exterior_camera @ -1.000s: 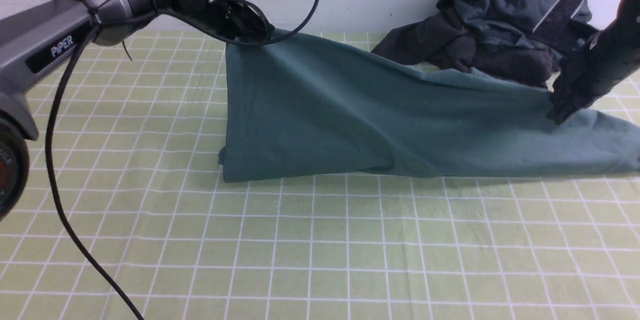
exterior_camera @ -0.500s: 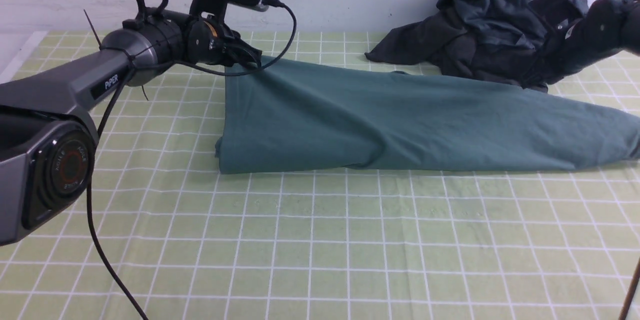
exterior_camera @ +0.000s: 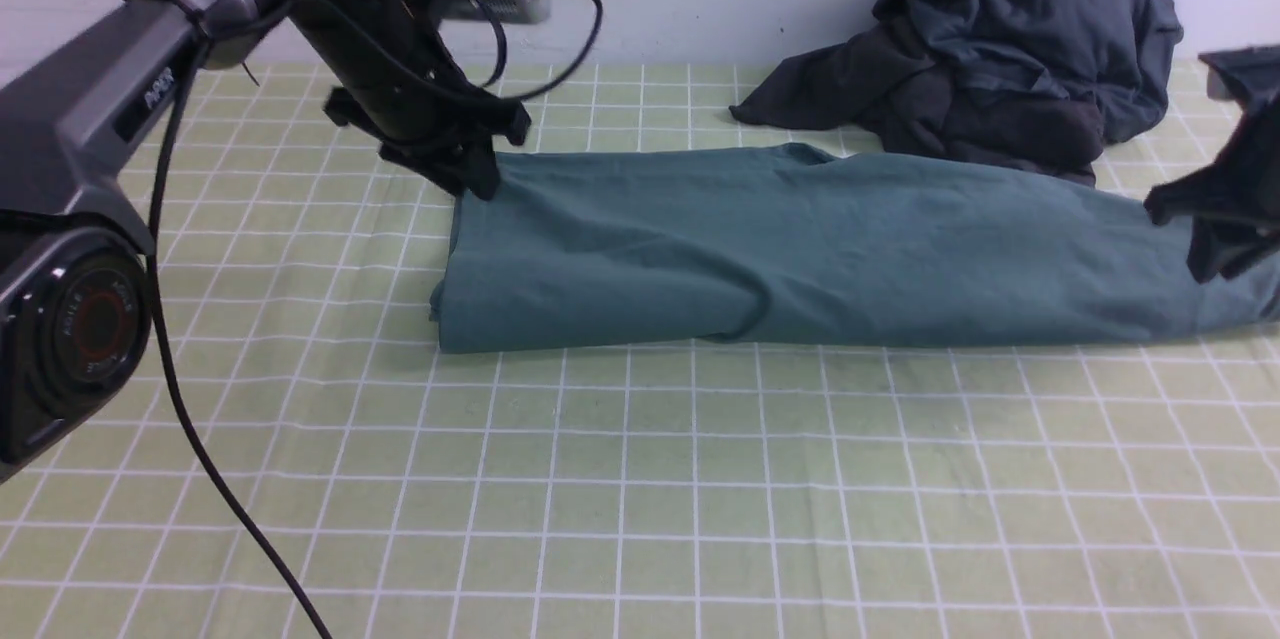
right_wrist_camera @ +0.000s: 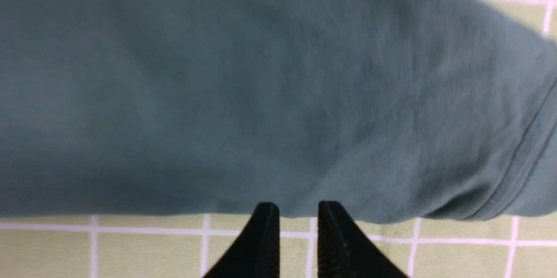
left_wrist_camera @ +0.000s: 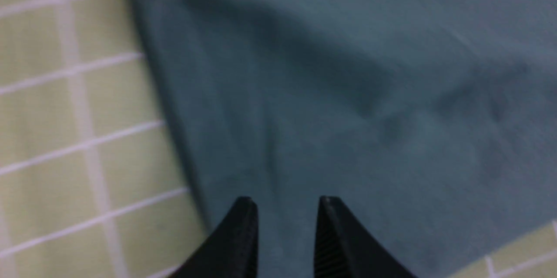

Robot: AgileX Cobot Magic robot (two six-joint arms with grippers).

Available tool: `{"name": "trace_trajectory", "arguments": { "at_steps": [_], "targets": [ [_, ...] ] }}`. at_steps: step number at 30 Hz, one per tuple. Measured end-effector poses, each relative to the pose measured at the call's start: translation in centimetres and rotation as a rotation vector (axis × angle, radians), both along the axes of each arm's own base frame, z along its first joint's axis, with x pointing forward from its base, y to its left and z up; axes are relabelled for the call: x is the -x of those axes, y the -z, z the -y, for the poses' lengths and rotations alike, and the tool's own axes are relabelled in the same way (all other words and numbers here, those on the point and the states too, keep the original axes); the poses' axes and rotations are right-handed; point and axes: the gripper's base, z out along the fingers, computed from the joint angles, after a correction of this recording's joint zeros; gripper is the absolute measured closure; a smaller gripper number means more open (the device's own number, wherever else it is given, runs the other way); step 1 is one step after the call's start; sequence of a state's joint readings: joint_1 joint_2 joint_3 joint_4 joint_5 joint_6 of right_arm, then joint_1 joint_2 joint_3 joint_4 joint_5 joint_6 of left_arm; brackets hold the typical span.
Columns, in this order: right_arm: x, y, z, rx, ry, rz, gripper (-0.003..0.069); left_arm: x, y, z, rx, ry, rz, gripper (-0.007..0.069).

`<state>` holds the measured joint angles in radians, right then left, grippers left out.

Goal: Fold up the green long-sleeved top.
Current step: Use both arms to drag the lower edge of the fabric forward and fold it over the upper edge, then use the right arm to clamp the right edge of the fabric

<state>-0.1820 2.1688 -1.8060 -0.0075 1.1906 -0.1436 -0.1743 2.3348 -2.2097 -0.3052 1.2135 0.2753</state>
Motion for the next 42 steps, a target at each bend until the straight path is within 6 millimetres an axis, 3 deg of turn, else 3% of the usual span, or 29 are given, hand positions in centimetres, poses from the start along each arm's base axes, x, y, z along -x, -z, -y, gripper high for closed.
{"name": "trace_trajectory", "arguments": {
  "at_steps": [4,8,11,15,18,20,22,23,24,26,27,28,30,32,33,34,35,39,41,42],
  "targets": [
    [0.5,2.7,2.6,0.02,0.052,0.025,0.055,0.8,4.0,2.2,-0.016,0.125,-0.098,0.061],
    [0.6,2.6,5.1,0.098,0.129,0.093,0.055,0.6,6.0,1.5,-0.127,0.095,-0.131,0.0627],
    [1.0,2.2,7.1,0.117,0.208,0.122,0.0547,0.4,6.2,0.7,-0.221,0.07,-0.121,0.0628],
    [1.8,0.7,7.9,0.014,0.253,0.167,0.0522,0.4,5.1,-0.2,-0.314,0.033,-0.085,0.0628],
    [1.9,-1.1,7.5,-0.068,0.234,0.225,0.0466,0.7,2.1,-1.2,-0.348,-0.004,-0.025,0.0628],
    [2.0,-2.2,7.2,-0.111,0.217,0.27,0.0372,1.9,-3.3,-1.5,-0.31,-0.033,0.077,0.0628],
    [1.9,-2.0,7.3,-0.115,0.218,0.269,0.0293,3.2,-7.3,-1.6,-0.27,-0.047,0.153,0.0628],
    [1.9,-2.0,7.3,-0.114,0.218,0.27,0.0293,3.4,-7.8,-1.6,-0.264,-0.049,0.163,0.0628],
    [1.7,-1.1,7.5,-0.111,0.222,0.258,0.0225,5.2,-11.7,-1.7,-0.218,-0.059,0.238,0.0627],
    [1.4,0.5,7.8,-0.107,0.236,0.24,0.0153,7.8,-16.3,-2.0,-0.16,-0.064,0.329,0.0627],
    [1.3,0.8,7.8,-0.108,0.238,0.235,0.0142,8.1,-16.6,-2.0,-0.156,-0.062,0.335,0.0627],
    [1.0,2.3,8.1,-0.106,0.252,0.22,0.0111,9.7,-18.9,-2.1,-0.126,-0.054,0.385,0.0627],
    [0.8,3.7,8.2,-0.117,0.274,0.202,0.0099,11.8,-21.2,-2.4,-0.099,-0.049,0.431,0.0627],
    [0.6,4.8,8.2,-0.142,0.298,0.192,0.0113,14.8,-23.1,-3.0,-0.09,-0.048,0.464,0.0627],
    [0.6,4.9,8.2,-0.145,0.3,0.192,0.0116,14.7,-22.9,-3.0,-0.092,-0.047,0.457,0.0627],
    [0.5,4.9,8.1,-0.169,0.313,0.201,0.0167,16.5,-23.2,-3.4,-0.099,-0.047,0.451,0.0627],
    [0.5,4.9,8.1,-0.171,0.314,0.202,0.0167,16.7,-23.3,-3.5,-0.101,-0.047,0.45,0.0627],
    [0.4,4.3,7.9,-0.195,0.266,0.195,0.0442,22.3,-22.5,-5.4,-0.185,-0.068,0.419,0.0627],
    [0.6,2.8,8.1,-0.182,0.24,0.197,0.0574,25.3,-22.1,-6.5,-0.219,-0.107,0.415,0.0627],
    [0.6,2.5,8.1,-0.177,0.237,0.201,0.0584,25.5,-21.6,-6.6,-0.229,-0.116,0.402,0.0627]
  ]
}}
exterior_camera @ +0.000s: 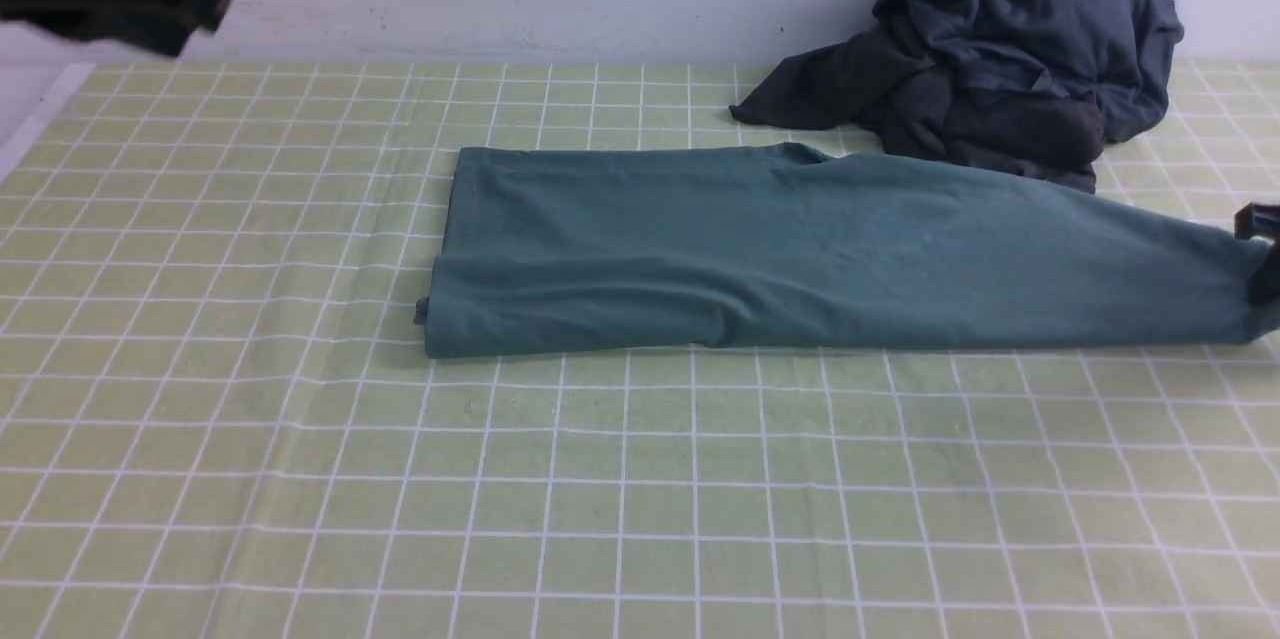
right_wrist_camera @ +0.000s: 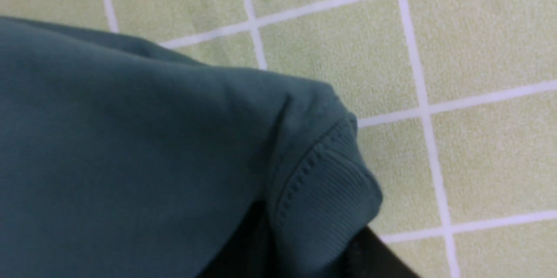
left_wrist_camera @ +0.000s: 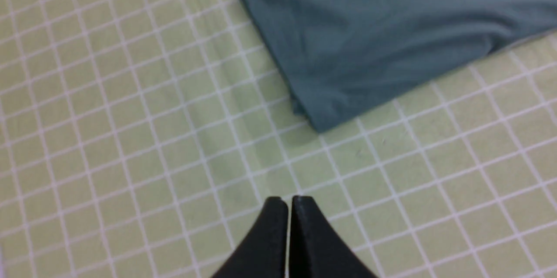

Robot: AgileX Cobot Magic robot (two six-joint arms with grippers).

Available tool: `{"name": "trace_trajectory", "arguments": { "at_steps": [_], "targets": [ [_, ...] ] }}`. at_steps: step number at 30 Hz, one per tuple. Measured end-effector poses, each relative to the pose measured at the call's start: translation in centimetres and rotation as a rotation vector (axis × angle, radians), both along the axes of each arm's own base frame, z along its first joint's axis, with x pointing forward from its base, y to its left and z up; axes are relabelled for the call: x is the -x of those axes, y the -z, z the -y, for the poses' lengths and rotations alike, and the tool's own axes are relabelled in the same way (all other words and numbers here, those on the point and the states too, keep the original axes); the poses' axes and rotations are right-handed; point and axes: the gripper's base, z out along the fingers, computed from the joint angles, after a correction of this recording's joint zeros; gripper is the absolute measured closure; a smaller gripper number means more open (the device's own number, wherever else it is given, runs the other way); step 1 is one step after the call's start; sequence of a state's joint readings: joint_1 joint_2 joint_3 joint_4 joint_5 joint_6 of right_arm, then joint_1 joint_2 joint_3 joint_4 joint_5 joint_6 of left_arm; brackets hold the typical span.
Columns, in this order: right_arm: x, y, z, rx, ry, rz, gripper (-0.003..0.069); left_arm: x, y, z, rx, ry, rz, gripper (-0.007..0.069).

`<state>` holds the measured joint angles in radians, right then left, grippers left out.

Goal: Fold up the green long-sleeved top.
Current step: Use the right arm to clamp the right edge of the fabric, then use the right arm to drag the right edge of the fabric to the left and folds it over the left edge

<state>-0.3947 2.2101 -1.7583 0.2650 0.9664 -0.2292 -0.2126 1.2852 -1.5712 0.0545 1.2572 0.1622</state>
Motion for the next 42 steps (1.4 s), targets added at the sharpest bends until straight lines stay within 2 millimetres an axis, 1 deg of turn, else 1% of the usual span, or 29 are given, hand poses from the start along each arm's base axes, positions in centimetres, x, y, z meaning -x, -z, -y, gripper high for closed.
{"name": "trace_trajectory", "arguments": {
  "at_steps": [1,2,3,4,5,6,7,9,10,11,12,13,15,16,17,19,20,21,23,24,27,29,30,32,34,36,39,41,42],
  "targets": [
    [0.2,-1.8,0.3,0.015,-0.005,0.018,0.0624,2.2,0.3,-0.8,-0.01,-0.039,0.007,0.0627],
    [0.2,-2.8,0.3,0.025,-0.007,0.033,0.0636,2.7,1.0,-1.1,-0.022,-0.054,-0.006,0.0627],
    [0.6,-5.8,0.7,0.063,-0.007,0.082,0.0652,5.2,2.2,-2.0,-0.03,-0.112,-0.014,0.0627],
    [0.8,-8.1,0.8,0.086,-0.008,0.124,0.0655,6.7,3.2,-2.5,-0.03,-0.15,-0.021,0.0627],
    [0.8,-8.7,0.8,0.091,-0.007,0.137,0.0655,7.0,3.4,-2.6,-0.025,-0.164,-0.024,0.0627],
    [1.2,-11.7,0.6,0.115,-0.007,0.202,0.0656,9.0,4.7,-3.2,-0.021,-0.208,-0.026,0.0627],
    [1.5,-15.0,-0.2,0.127,-0.014,0.285,0.0656,10.6,7.2,-3.8,-0.018,-0.254,-0.05,0.0627],
    [1.5,-18.4,-2.2,0.112,-0.046,0.387,0.0656,12.2,10.2,-4.2,-0.003,-0.287,-0.031,0.0627],
    [1.2,-19.5,-3.7,0.099,-0.074,0.422,0.0656,12.8,11.7,-4.4,0.002,-0.29,-0.014,0.0627],
    [1.1,-20.2,-4.8,0.082,-0.095,0.448,0.0656,13.0,12.6,-4.4,0.01,-0.294,-0.004,0.0627],
    [0.6,-20.8,-6.9,0.055,-0.137,0.475,0.0656,13.4,13.7,-4.5,0.02,-0.293,0.015,0.0627],
    [0.1,-21.2,-9.8,0.024,-0.196,0.497,0.0656,13.5,15.7,-4.4,0.029,-0.283,0.027,0.0627],
    [-0.6,-21.0,-14.3,-0.024,-0.291,0.502,0.0656,13.7,17.7,-4.3,0.037,-0.268,0.04,0.0627],
    [-1.0,-20.4,-17.9,-0.057,-0.366,0.495,0.0656,13.7,18.7,-4.3,0.039,-0.258,0.044,0.0627],
    [-1.3,-19.9,-20.4,-0.073,-0.417,0.489,0.0656,13.8,19.6,-4.2,0.044,-0.253,0.044,0.0627],
    [-1.6,-18.2,-26.9,-0.1,-0.543,0.484,0.0656,13.8,20.4,-4.1,0.061,-0.246,0.047,0.0627],
    [-1.8,-17.3,-28.5,-0.099,-0.572,0.477,0.0656,13.7,20.4,-4.0,0.07,-0.244,0.054,0.0627],
    [-1.9,-15.9,-31.5,-0.095,-0.625,0.472,0.0652,13.7,20.3,-4.0,0.08,-0.241,0.065,0.0627],
    [-2.0,-13.8,-34.8,-0.072,-0.683,0.472,0.0639,13.6,20.1,-3.9,0.096,-0.238,0.086,0.0627],
    [-2.0,-12.2,-37.0,-0.064,-0.72,0.463,0.0618,13.7,20.0,-3.9,0.103,-0.24,0.091,0.0627],
    [-1.9,-9.3,-40.8,-0.064,-0.768,0.482,0.0533,13.9,19.8,-3.9,0.111,-0.241,0.105,0.0627],
    [-1.8,-8.5,-42.0,-0.063,-0.784,0.49,0.0488,13.9,19.8,-3.9,0.114,-0.24,0.113,0.0627],
    [-1.5,-8.2,-43.3,-0.063,-0.8,0.517,0.0425,13.9,19.7,-3.9,0.118,-0.238,0.122,0.0627],
    [-1.1,-8.3,-44.3,-0.058,-0.817,0.547,0.0356,13.9,19.6,-3.9,0.123,-0.235,0.136,0.0627],
    [-0.8,-8.9,-44.8,-0.041,-0.836,0.567,0.0316,13.9,19.6,-3.9,0.125,-0.236,0.138,0.0627],
    [-0.6,-9.2,-44.6,-0.002,-0.86,0.559,0.0314,13.9,19.6,-3.9,0.126,-0.235,0.14,0.0627],
    [-0.5,-9.1,-44.0,0.062,-0.889,0.521,0.0342,13.9,19.5,-3.9,0.128,-0.233,0.147,0.0627],
    [-0.8,-7.7,-42.9,0.131,-0.894,0.427,0.0432,13.7,19.3,-3.8,0.138,-0.225,0.173,0.0627],
    [-1.0,-7.4,-42.7,0.133,-0.885,0.416,0.0447,13.7,19.3,-3.8,0.14,-0.224,0.177,0.0627]
  ]
}}
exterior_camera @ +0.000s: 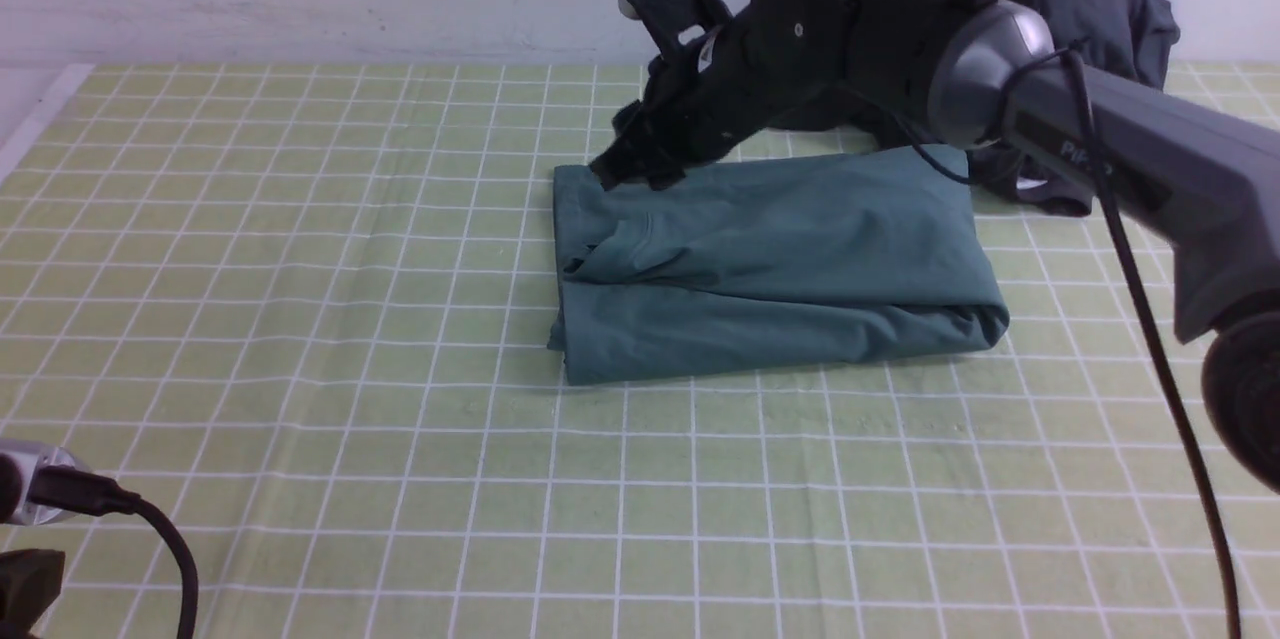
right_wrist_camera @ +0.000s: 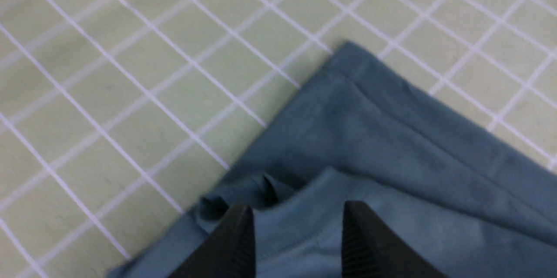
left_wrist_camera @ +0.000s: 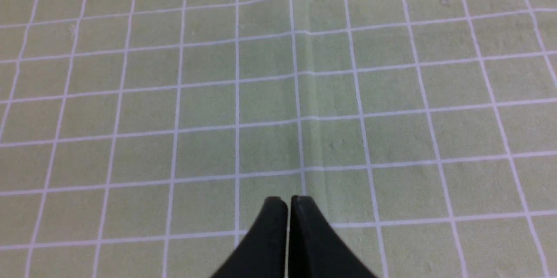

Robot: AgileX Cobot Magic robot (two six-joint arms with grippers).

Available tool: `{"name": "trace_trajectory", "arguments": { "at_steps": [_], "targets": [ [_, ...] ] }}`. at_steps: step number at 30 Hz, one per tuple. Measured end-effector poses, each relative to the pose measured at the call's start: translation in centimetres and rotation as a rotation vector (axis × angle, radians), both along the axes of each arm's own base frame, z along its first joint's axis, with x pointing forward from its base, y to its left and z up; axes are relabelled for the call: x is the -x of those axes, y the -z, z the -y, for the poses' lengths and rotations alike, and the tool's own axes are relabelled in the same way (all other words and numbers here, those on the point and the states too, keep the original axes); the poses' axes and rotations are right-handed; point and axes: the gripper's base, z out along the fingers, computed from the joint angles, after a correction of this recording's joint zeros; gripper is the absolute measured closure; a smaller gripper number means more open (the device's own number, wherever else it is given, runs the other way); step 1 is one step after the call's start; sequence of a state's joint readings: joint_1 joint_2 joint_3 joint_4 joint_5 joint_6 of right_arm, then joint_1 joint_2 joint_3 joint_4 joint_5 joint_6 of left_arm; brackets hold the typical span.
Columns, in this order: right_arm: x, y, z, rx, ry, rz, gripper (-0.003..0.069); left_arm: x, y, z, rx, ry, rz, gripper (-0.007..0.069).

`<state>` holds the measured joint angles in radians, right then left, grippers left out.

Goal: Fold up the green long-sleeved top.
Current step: Use the right arm to drag the right edge of the fabric to the left and folds it over the left edge

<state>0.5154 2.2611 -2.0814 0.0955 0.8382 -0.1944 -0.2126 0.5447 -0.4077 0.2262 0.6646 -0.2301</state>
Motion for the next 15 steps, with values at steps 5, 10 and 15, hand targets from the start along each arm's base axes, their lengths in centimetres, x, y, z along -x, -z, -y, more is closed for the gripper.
{"name": "trace_trajectory", "arguments": {
  "at_steps": [5,10,15],
  "targets": [
    [-1.6,5.6,-0.6,-0.018,0.043,-0.048,0.0617,-0.3,-0.3,0.1,0.007,0.011,0.047,0.0627],
    [-1.7,8.9,-3.0,-0.138,0.055,-0.06,0.0667,-0.3,-0.4,0.1,0.005,0.014,0.056,0.0627],
    [-0.7,6.9,-3.8,-0.178,0.04,-0.073,0.0639,-0.3,-0.4,0.1,0.003,0.013,0.055,0.0627]
  ]
}}
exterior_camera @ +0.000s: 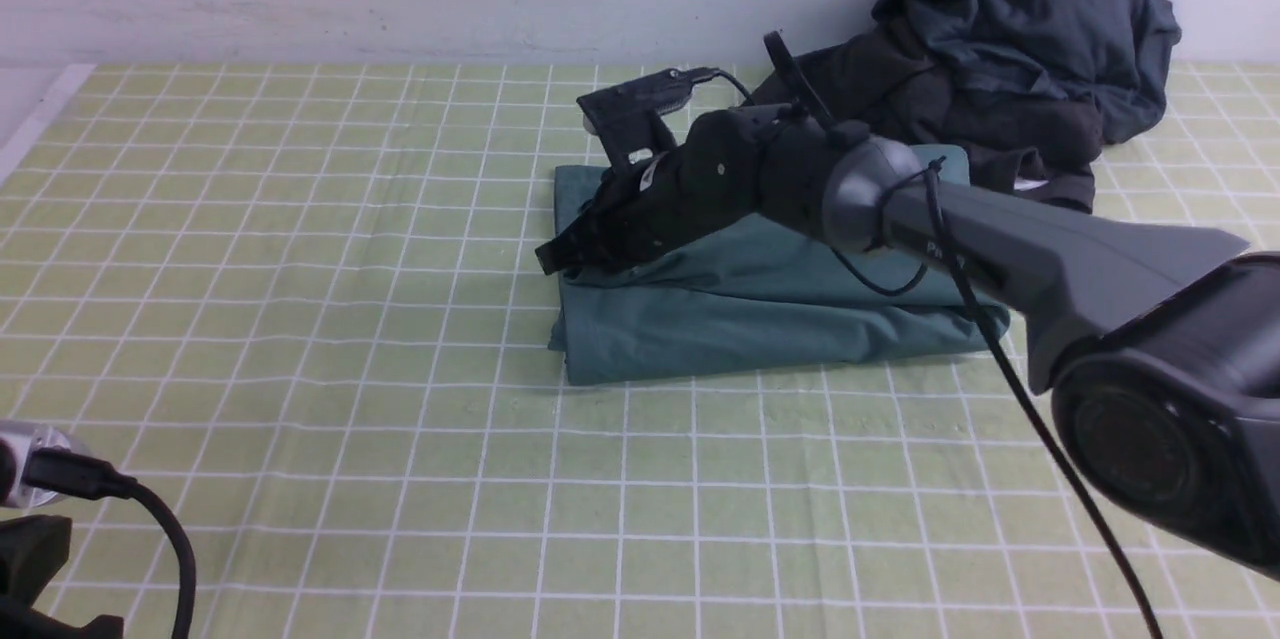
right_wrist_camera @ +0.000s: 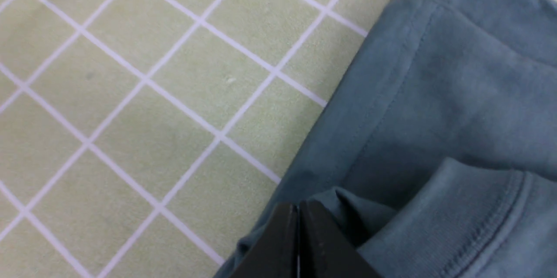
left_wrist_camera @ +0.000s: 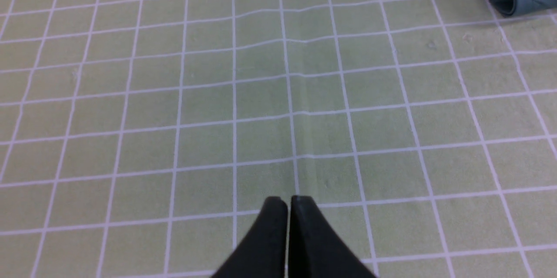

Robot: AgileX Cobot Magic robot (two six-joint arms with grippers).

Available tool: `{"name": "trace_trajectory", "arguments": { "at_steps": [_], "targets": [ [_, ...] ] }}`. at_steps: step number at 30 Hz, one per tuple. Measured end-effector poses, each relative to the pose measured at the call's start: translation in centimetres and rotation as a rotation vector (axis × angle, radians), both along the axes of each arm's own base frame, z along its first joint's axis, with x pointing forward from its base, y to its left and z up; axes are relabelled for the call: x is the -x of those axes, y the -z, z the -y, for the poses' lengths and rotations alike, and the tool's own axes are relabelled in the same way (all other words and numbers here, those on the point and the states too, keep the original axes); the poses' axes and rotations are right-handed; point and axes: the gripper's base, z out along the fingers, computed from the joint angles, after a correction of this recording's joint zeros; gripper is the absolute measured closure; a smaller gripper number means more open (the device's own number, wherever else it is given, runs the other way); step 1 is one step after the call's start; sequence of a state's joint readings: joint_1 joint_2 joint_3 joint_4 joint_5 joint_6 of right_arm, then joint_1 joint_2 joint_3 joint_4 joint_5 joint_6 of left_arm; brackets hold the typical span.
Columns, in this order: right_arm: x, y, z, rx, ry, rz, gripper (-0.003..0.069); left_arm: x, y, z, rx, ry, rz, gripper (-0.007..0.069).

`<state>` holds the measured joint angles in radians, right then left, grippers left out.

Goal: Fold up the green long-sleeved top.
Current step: Use the right arm to drag the right edge of the fabric to the left and folds it over the left edge

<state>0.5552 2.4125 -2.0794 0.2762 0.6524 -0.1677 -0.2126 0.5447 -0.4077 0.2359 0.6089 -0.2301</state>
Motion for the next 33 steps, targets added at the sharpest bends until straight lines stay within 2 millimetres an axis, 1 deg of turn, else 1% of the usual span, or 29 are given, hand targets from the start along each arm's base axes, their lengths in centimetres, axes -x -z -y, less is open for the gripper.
{"name": "trace_trajectory", "arguments": {
  "at_steps": [1,3,4,5,6,7,8,9,10,11,12,13,14,15,16,17,18,19,20,21,22,23,24,25,28,30,32,33],
  "targets": [
    [0.0,-0.6,0.3,0.004,0.0,-0.009,0.0617,0.0,0.0,0.0,0.0,0.0,0.0,0.0627],
    [0.3,-2.4,1.2,0.02,-0.008,-0.023,0.0555,0.0,0.0,0.0,0.0,0.0,0.0,0.0627],
    [0.3,-2.4,1.3,0.025,-0.009,-0.027,0.0555,0.0,0.0,0.0,0.0,0.0,0.0,0.0627],
    [0.5,-3.2,1.9,0.051,-0.018,-0.03,0.0494,0.0,0.0,0.0,0.0,0.0,0.001,0.0627],
    [0.5,-3.5,2.1,0.066,-0.023,-0.03,0.0477,0.0,0.0,0.0,0.0,0.0,0.001,0.0627],
    [0.6,-3.5,2.4,0.119,-0.044,-0.023,0.0407,0.0,0.0,0.0,0.0,0.0,0.002,0.0627],
    [0.6,-3.2,2.6,0.148,-0.055,-0.025,0.0372,0.0,0.0,0.0,0.0,0.0,0.002,0.0627],
    [0.6,-3.2,2.6,0.151,-0.057,-0.028,0.0365,0.0,0.0,0.0,0.0,0.0,0.002,0.0627],
    [0.6,-2.2,2.6,0.185,-0.079,-0.04,0.0323,0.0,0.0,0.0,0.004,0.0,0.001,0.0627],
    [0.5,-2.0,2.6,0.19,-0.084,-0.042,0.0314,0.0,0.0,0.0,0.004,0.0,0.001,0.0627],
    [0.4,-1.0,2.5,0.21,-0.108,-0.048,0.0295,0.0,0.0,0.0,0.006,0.0,0.001,0.0627],
    [0.4,-0.2,2.4,0.222,-0.123,-0.055,0.0292,0.0,0.0,0.0,0.006,0.0,0.001,0.0627],
    [0.3,0.4,2.3,0.23,-0.133,-0.057,0.0293,0.0,0.0,0.0,0.008,0.0,0.001,0.0627],
    [0.3,0.5,2.3,0.232,-0.135,-0.056,0.0294,0.0,0.0,0.0,0.008,0.0,0.001,0.0627],
    [0.2,1.1,2.3,0.24,-0.143,-0.048,0.0315,0.0,0.0,0.0,0.008,0.0,0.001,0.0627],
    [0.1,1.2,2.3,0.246,-0.146,-0.039,0.0344,0.0,0.0,0.0,0.008,0.0,0.001,0.0627],
    [0.0,1.2,2.3,0.254,-0.149,-0.027,0.0383,0.0,0.0,0.0,0.008,0.0,0.001,0.0627],
    [-0.1,1.2,2.4,0.264,-0.15,-0.017,0.0442,0.0,0.0,0.0,0.008,0.0,0.001,0.0627],
    [-0.1,1.0,2.4,0.27,-0.151,-0.008,0.0486,0.0,0.0,0.0,0.008,0.0,0.001,0.0627],
    [-0.1,0.9,2.4,0.272,-0.151,-0.003,0.0508,0.0,0.0,0.0,0.008,0.0,0.001,0.0627],
    [-0.1,0.4,2.5,0.275,-0.152,0.007,0.0592,0.0,0.0,0.0,0.008,0.0,0.001,0.0627],
    [-0.1,0.1,2.5,0.274,-0.151,0.014,0.0611,0.0,0.0,0.0,0.008,0.0,0.001,0.0627],
    [0.0,-0.9,2.6,0.269,-0.15,0.03,0.063,0.0,0.0,0.0,0.008,0.0,0.001,0.0627],
    [0.1,-1.1,2.6,0.267,-0.149,0.033,0.0631,0.0,0.0,0.0,0.009,0.0,0.001,0.0627],
    [0.6,-4.4,2.7,0.212,-0.137,0.075,0.0634,0.0,0.0,0.0,0.009,0.0,0.001,0.0627],
    [0.9,-5.7,2.6,0.164,-0.136,0.081,0.0634,0.0,0.0,0.0,0.009,0.0,0.001,0.0627],
    [1.1,-6.0,2.3,0.119,-0.148,0.078,0.0634,0.0,0.0,0.0,0.009,0.0,0.001,0.0627],
    [1.1,-5.7,2.1,0.112,-0.158,0.069,0.0634,0.0,0.0,0.0,0.009,0.0,0.001,0.0627]
  ]
}}
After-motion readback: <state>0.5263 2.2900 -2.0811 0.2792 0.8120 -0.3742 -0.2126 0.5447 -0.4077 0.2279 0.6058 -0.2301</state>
